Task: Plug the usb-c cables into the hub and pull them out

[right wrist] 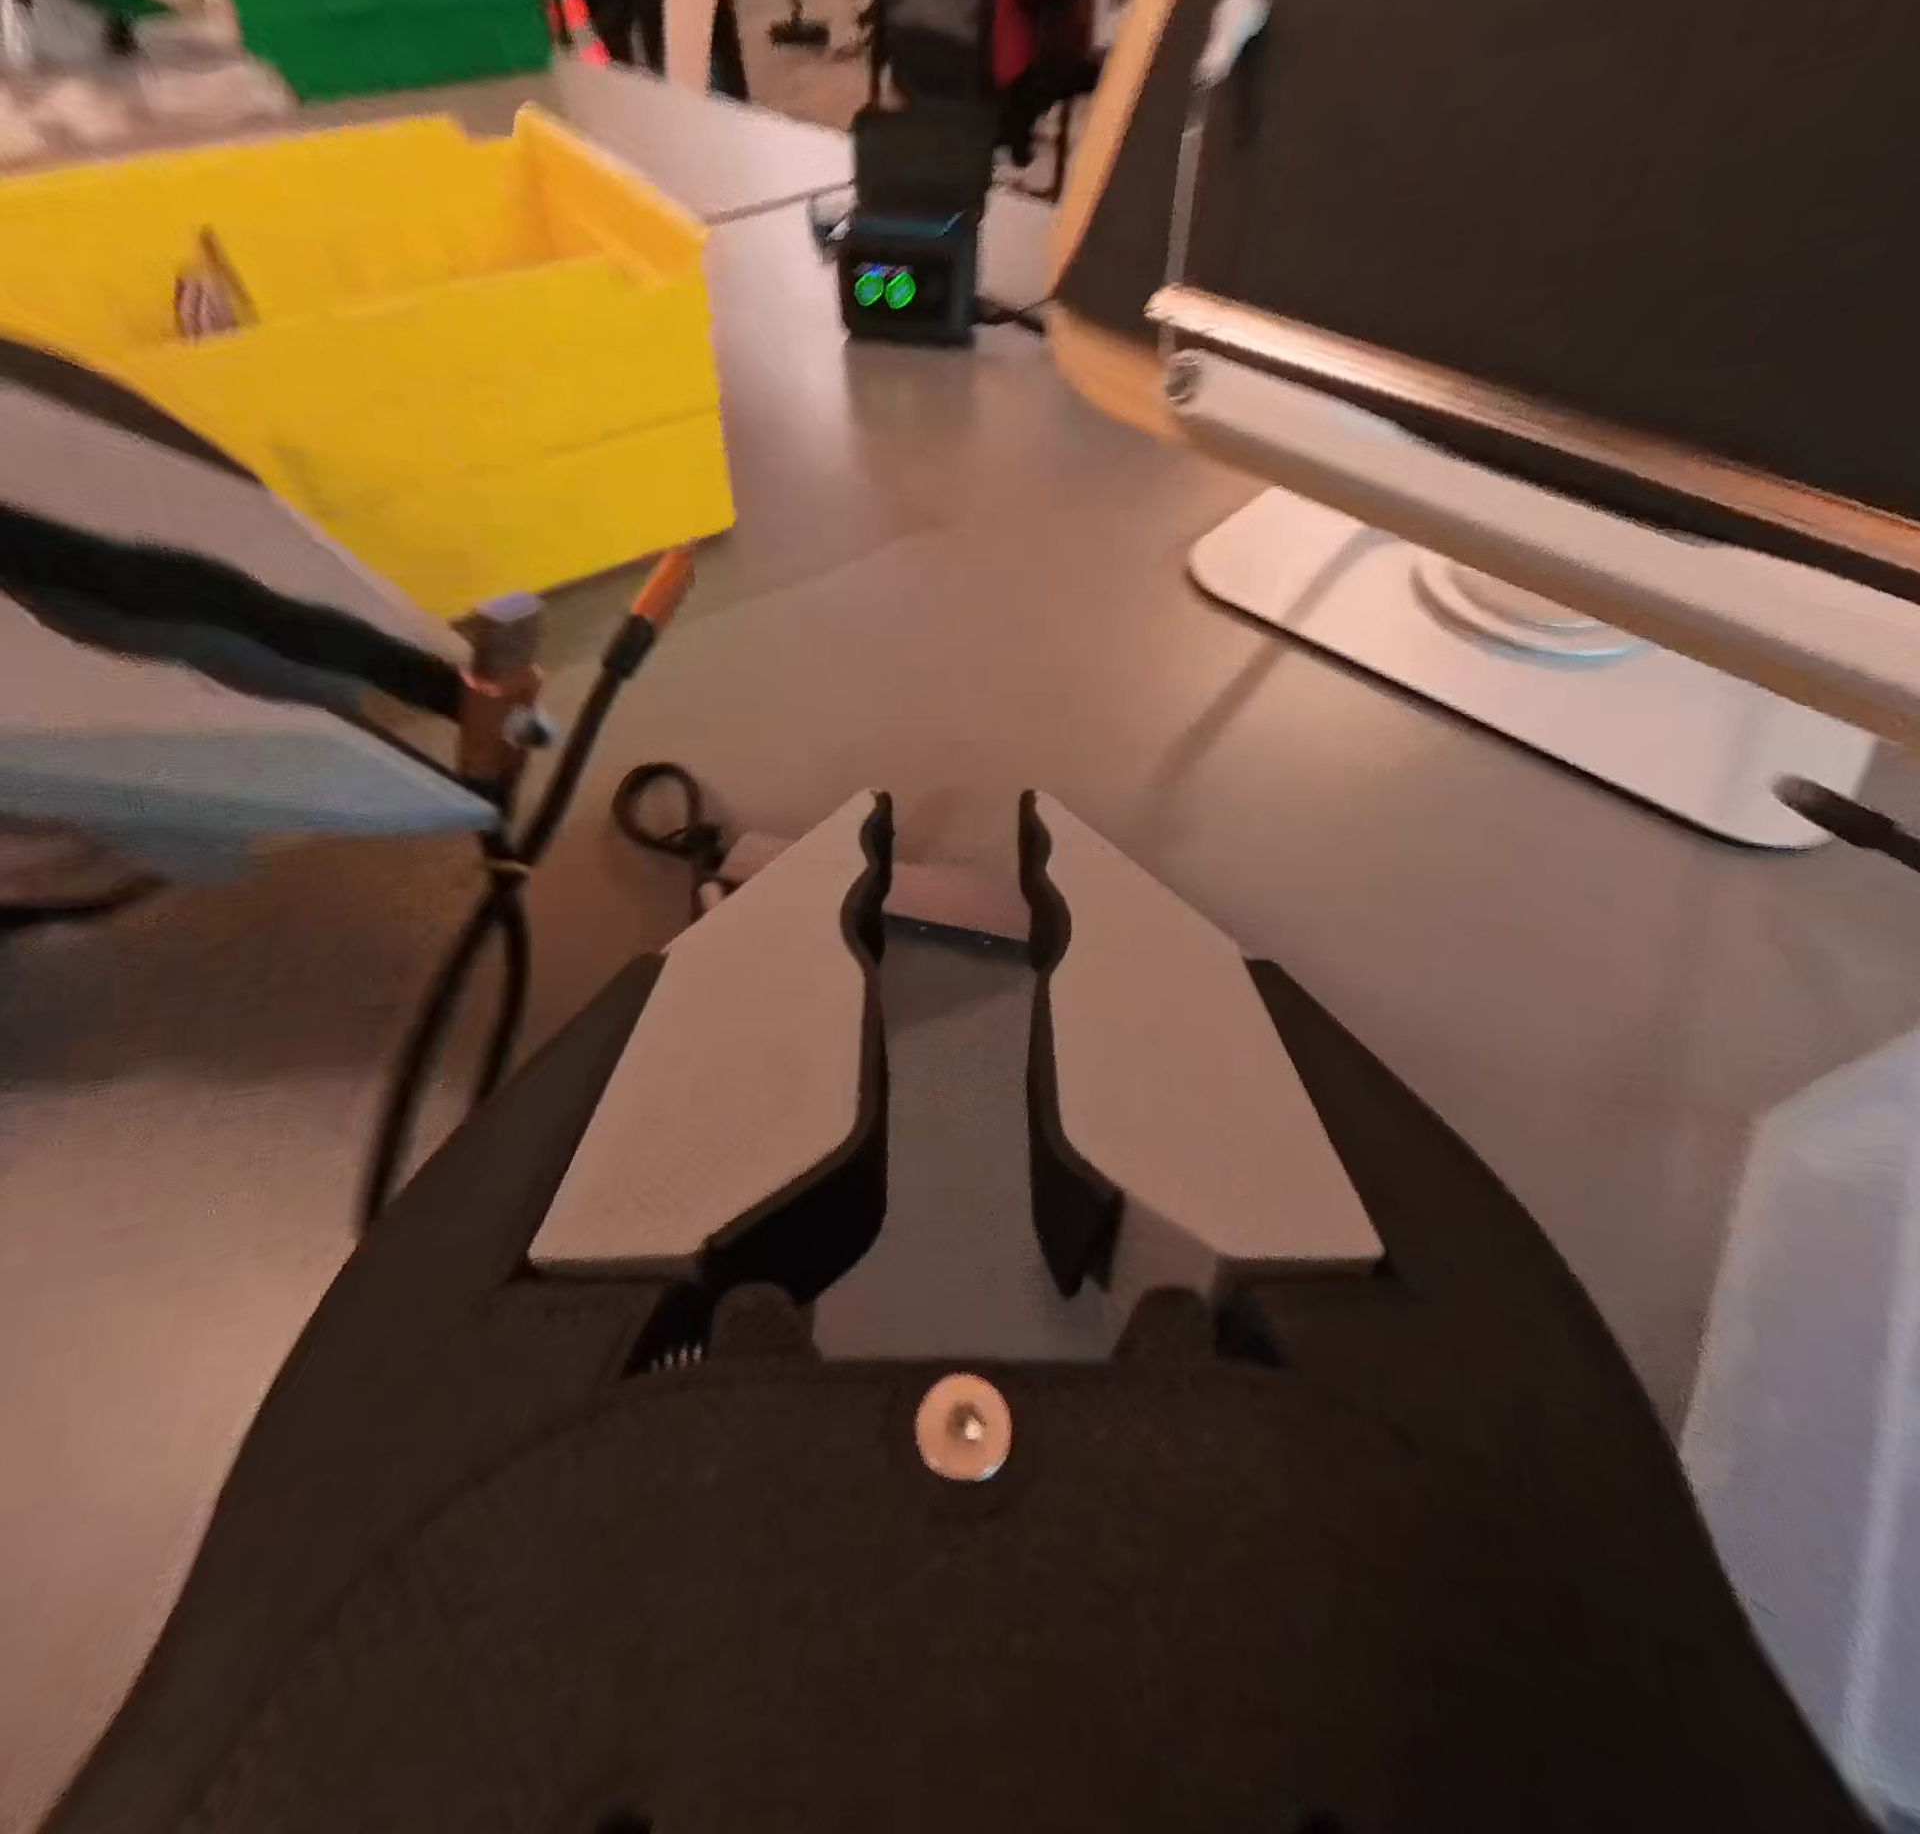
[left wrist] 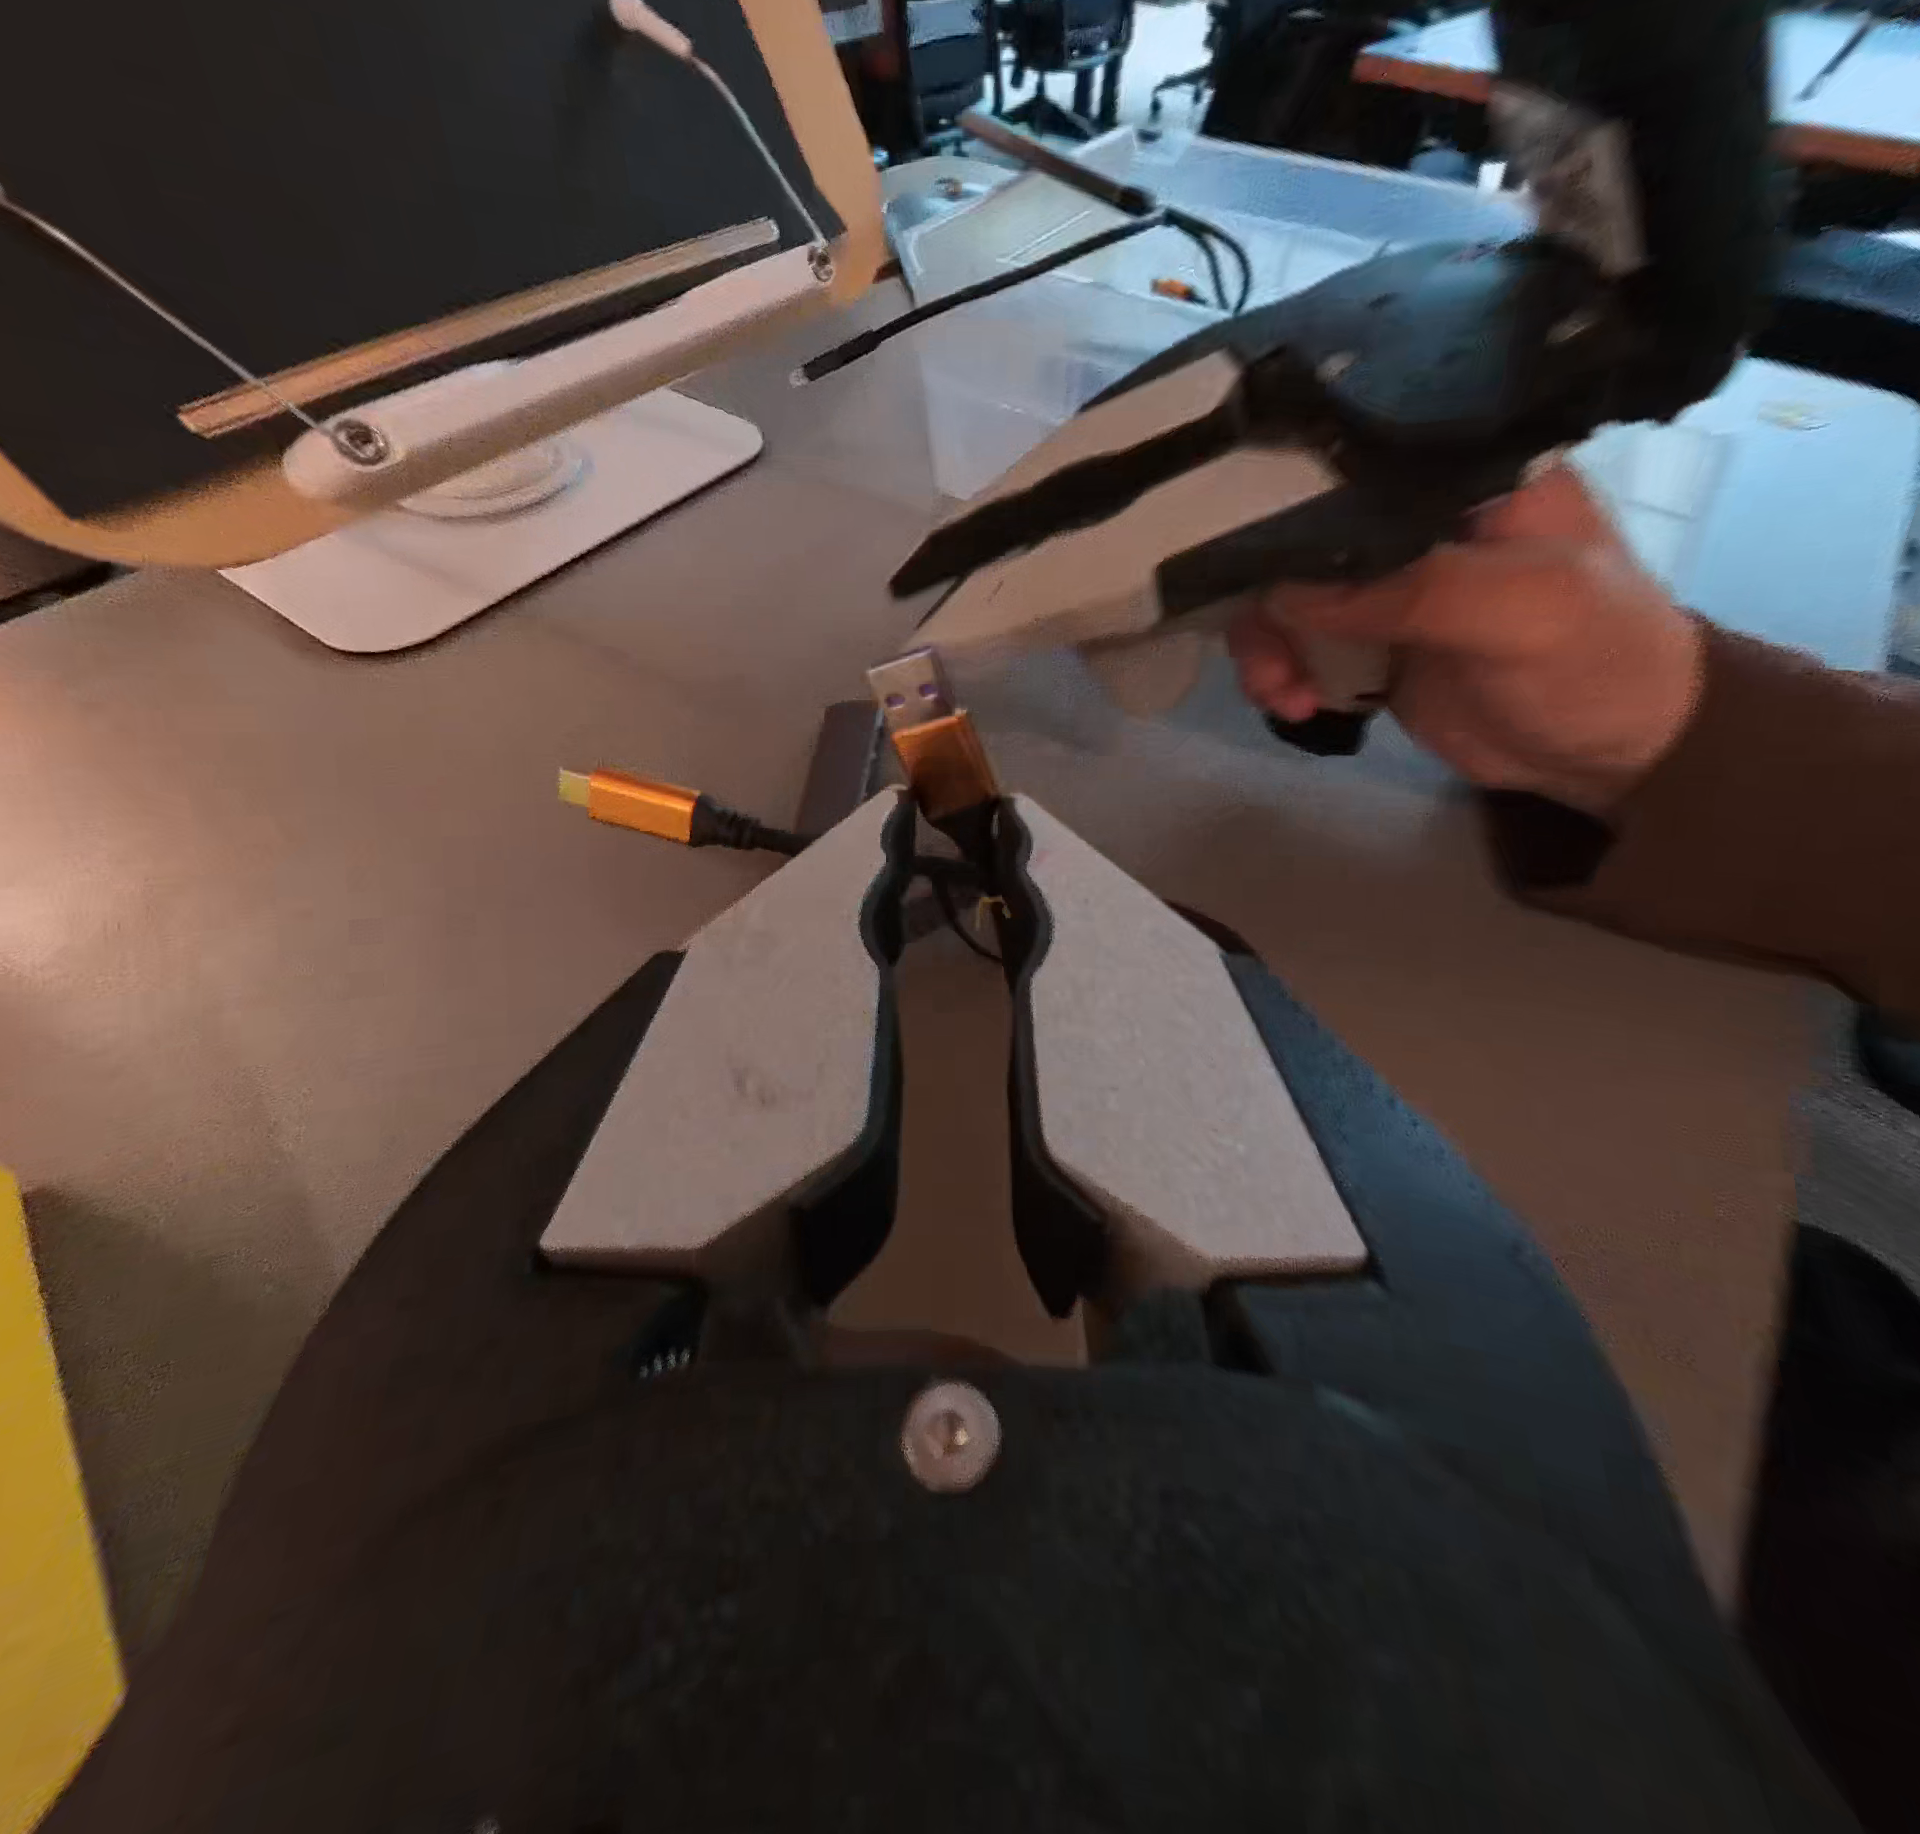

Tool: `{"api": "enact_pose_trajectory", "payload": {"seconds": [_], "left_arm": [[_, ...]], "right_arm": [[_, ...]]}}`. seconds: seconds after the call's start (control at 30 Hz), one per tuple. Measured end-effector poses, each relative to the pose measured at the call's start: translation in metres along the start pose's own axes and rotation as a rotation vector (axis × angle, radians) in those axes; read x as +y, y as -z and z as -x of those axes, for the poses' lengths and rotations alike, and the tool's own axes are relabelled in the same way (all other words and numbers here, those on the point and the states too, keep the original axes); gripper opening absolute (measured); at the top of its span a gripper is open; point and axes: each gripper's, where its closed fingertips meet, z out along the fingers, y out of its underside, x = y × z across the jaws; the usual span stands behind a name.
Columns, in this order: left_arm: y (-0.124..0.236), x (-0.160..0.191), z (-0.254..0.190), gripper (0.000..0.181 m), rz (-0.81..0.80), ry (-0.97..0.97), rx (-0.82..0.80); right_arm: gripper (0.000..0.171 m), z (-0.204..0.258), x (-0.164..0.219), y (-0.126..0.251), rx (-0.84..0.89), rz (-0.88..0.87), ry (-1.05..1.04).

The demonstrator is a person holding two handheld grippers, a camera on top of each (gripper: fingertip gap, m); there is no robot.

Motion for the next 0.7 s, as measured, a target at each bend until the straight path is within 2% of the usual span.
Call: {"api": "enact_pose_trajectory", "payload": {"seconds": [0.1,0.2,0.3,0.37,0.47,0.57,0.6,0.63,0.7], "left_arm": [[-0.025,-0.003,0.008,0.013,-0.053,-0.065,-0.026],[-0.034,-0.008,0.007,0.013,-0.111,-0.192,-0.039],[-0.026,-0.013,0.008,0.013,-0.149,-0.353,-0.112],[-0.023,-0.009,0.007,0.013,-0.146,-0.348,-0.109],[-0.021,-0.011,0.003,0.013,-0.165,-0.314,-0.087],[-0.023,-0.012,-0.002,0.013,-0.164,-0.319,-0.081],[-0.024,-0.011,-0.005,0.012,-0.163,-0.313,-0.071],[-0.025,-0.011,-0.006,0.013,-0.161,-0.303,-0.070],[-0.026,-0.009,-0.006,0.013,-0.160,-0.290,-0.059]], "right_arm": [[0.024,-0.014,-0.007,0.012,0.006,-0.058,-0.088],[0.026,-0.006,-0.012,0.013,-0.068,-0.092,-0.129],[0.034,0.023,-0.018,0.011,-0.265,-0.114,-0.208],[0.036,0.045,-0.026,0.015,-0.415,-0.145,-0.248],[0.023,0.060,-0.030,0.017,-0.504,-0.158,-0.280],[0.024,0.054,-0.025,0.013,-0.453,-0.140,-0.265],[0.020,0.053,-0.024,0.012,-0.446,-0.137,-0.262],[0.007,0.055,-0.024,0.014,-0.465,-0.140,-0.260],[0.006,0.054,-0.021,0.015,-0.455,-0.129,-0.258]]}}
